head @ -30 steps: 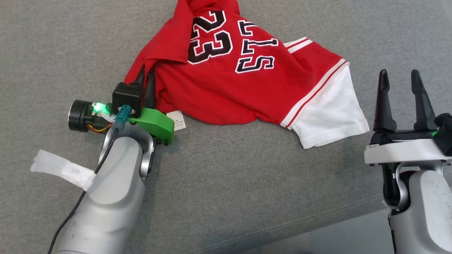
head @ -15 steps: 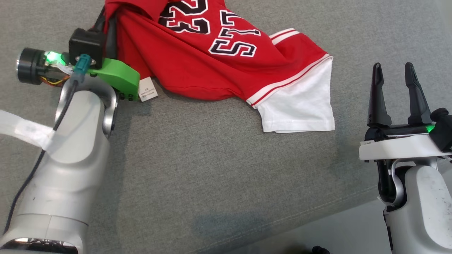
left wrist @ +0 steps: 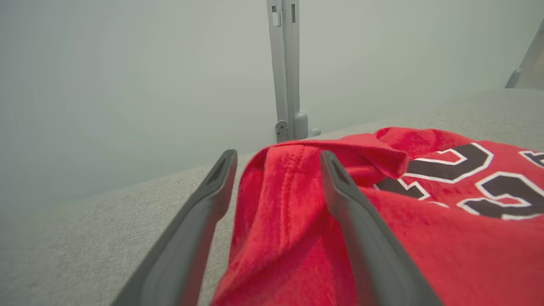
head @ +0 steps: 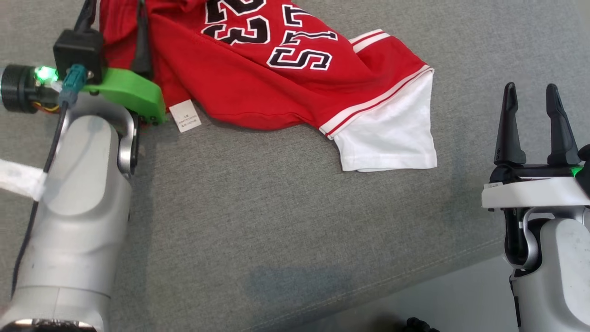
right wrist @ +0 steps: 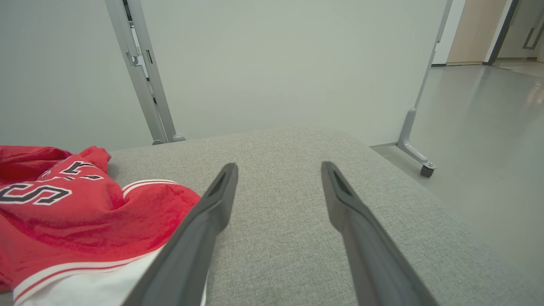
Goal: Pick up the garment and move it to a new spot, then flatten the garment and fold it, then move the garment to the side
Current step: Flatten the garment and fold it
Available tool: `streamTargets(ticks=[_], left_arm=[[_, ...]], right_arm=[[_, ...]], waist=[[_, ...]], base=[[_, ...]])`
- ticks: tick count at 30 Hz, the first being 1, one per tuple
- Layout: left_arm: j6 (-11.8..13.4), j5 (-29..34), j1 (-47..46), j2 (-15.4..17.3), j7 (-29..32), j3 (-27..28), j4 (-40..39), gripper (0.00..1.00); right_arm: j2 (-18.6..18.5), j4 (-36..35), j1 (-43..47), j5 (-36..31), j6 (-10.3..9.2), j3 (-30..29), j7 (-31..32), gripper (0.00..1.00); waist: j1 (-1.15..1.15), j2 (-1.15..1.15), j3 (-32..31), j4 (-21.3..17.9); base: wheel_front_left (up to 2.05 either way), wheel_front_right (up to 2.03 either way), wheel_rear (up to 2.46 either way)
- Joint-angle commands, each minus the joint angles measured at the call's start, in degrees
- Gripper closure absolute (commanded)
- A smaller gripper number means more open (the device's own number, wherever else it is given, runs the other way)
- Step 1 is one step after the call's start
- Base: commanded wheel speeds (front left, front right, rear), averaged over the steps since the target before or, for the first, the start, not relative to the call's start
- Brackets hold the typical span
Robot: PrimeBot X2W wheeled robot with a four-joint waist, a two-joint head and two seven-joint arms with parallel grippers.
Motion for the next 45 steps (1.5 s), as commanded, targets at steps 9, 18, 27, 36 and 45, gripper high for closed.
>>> streamTargets(ticks=[9, 18, 27, 36, 45], left_arm=[[0.6, -4.9, 17.9, -2.5, -0.1, 5.3, -14.9, 0.0], [-1.7, -5.5, 22.5, -4.6, -0.1, 2.5, -12.1, 0.0], [-1.9, -5.2, 19.7, -3.6, 0.0, 1.7, -4.2, 0.0], [-0.9, -3.4, 18.6, -2.7, -0.1, 2.3, -4.0, 0.29], [-1.4, -2.8, 18.4, -3.0, -0.1, 2.3, -5.0, 0.85]], right_arm=[[-0.2, 0.2, 2.0, -1.7, -0.08, -0.5, -0.2, 0.0], [-0.2, 0.5, 1.5, -2.2, -0.08, 0.8, -0.2, 0.0], [-0.1, 1.0, 2.2, -1.7, -0.08, 0.8, -0.2, 0.0], [-0.1, 1.1, 2.2, -1.4, -0.08, 0.9, -0.2, 0.0], [-0.1, 1.1, 1.7, -1.4, -0.08, 1.1, -0.2, 0.0]], waist=[[0.0, 0.0, -5.1, 7.1], [0.0, 0.0, -5.0, 6.9], [0.0, 0.0, -4.5, 4.5], [0.0, 0.0, -4.4, 4.1], [0.0, 0.0, -4.3, 4.4]], base=[[0.0, 0.0, 0.0], [0.0, 0.0, 0.0], [0.0, 0.0, 0.0], [0.0, 0.0, 0.0], [0.0, 0.0, 0.0]])
